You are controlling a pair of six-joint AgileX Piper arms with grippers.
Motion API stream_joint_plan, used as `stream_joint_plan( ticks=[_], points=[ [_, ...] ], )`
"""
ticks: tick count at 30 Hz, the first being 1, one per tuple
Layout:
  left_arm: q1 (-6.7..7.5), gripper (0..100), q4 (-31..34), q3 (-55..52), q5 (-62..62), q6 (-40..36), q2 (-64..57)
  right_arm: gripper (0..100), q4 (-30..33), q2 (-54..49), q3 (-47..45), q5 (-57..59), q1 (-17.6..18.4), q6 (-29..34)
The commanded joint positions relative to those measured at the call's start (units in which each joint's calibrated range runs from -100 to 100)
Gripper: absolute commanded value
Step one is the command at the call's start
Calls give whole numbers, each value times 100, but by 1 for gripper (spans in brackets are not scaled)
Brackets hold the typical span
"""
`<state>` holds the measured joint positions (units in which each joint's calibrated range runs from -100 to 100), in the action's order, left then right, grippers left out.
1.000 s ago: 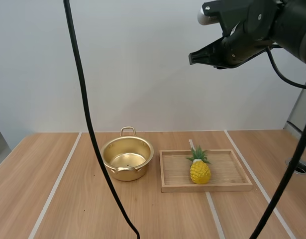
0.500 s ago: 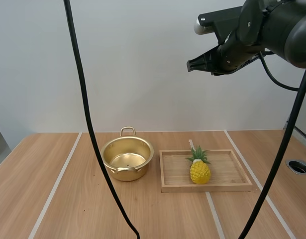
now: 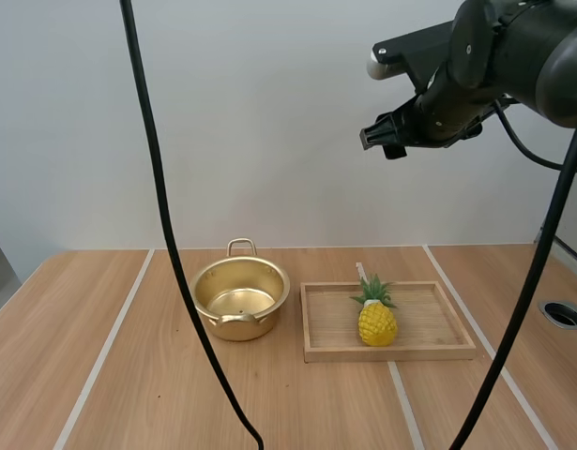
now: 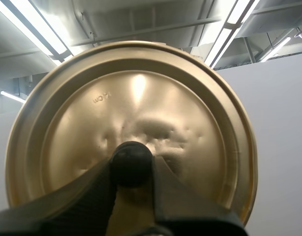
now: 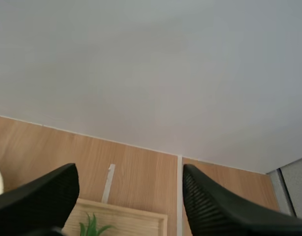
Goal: Open the pot, put the pineapple inside, and close it
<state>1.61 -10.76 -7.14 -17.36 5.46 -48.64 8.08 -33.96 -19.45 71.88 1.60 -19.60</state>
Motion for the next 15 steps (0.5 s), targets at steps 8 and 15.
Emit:
stream_joint_plan(
  ticks=[8, 15],
  points=[
    [19, 0, -54, 43, 58, -9, -23, 100, -425, 272, -269, 511, -22, -55],
    [19, 0, -54, 43, 58, -9, -23, 100, -691, 529, -1083, 339, -22, -199]
  ],
)
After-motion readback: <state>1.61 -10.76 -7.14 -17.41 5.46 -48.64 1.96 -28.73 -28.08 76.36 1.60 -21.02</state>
